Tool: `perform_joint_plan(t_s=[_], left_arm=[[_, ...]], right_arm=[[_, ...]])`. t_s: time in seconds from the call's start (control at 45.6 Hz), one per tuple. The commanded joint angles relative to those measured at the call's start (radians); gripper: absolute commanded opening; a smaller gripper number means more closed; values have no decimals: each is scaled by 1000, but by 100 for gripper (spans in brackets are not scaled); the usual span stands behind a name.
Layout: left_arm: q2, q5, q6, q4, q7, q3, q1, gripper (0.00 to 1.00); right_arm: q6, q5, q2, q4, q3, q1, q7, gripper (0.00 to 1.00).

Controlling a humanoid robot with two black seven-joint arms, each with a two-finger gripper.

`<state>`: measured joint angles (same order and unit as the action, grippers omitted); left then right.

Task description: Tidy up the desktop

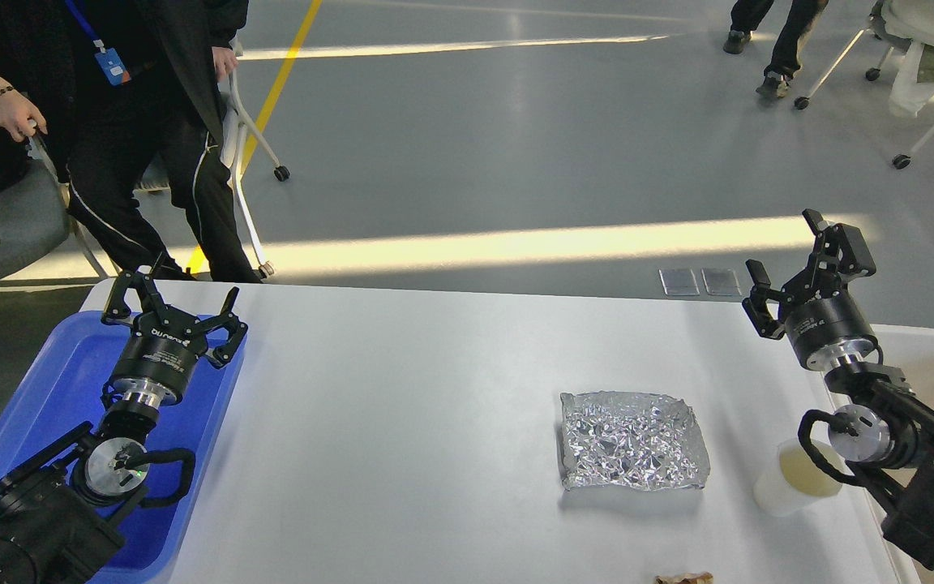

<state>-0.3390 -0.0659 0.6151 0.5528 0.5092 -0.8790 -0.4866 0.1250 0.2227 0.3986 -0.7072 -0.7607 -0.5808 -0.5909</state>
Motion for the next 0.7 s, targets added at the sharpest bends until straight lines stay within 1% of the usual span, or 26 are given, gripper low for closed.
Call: perform_joint_plan(t_s=[0.0,0.68], left_arm=[[0,0,0,-1,-1,0,-1,100],[0,1,0,-1,0,0,0,100]], right_arm=[[-4,1,3,2,-3,7,-1,100],[-7,0,2,-2,-9,-2,0,100]])
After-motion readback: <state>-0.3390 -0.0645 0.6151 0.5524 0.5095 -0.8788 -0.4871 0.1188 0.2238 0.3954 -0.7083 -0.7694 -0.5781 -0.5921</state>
